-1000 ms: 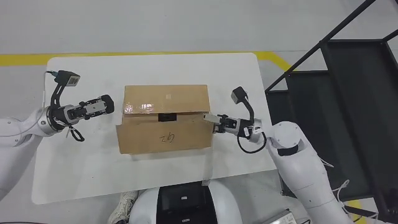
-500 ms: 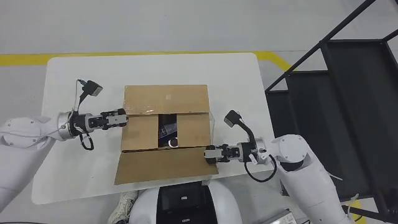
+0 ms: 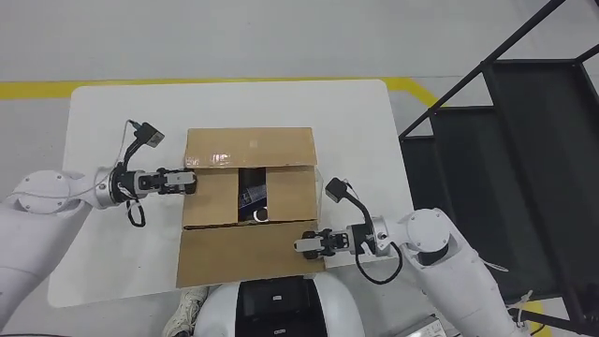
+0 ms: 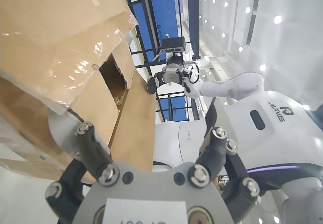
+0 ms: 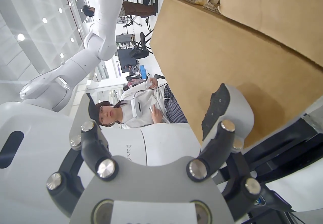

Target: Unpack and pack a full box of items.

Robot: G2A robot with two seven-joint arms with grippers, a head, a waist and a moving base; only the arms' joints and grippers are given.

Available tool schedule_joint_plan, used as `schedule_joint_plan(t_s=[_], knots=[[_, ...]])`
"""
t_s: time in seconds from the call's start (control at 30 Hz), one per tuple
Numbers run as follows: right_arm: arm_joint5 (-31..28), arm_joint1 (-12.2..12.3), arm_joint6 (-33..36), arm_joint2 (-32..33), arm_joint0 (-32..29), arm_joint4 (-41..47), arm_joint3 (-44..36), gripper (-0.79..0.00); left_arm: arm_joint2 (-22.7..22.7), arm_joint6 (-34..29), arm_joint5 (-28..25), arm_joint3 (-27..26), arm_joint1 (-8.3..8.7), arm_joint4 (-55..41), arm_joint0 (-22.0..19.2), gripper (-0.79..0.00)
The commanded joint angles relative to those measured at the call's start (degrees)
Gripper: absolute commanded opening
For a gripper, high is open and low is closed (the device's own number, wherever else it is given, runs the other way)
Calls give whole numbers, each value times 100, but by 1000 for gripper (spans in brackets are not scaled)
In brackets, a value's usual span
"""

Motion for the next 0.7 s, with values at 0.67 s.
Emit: schedule_joint_plan(t_s=[0.67], knots=[[69, 69, -973, -837, -46, -1527, -82, 0, 270, 802, 444, 620, -703, -276, -1379, 0]])
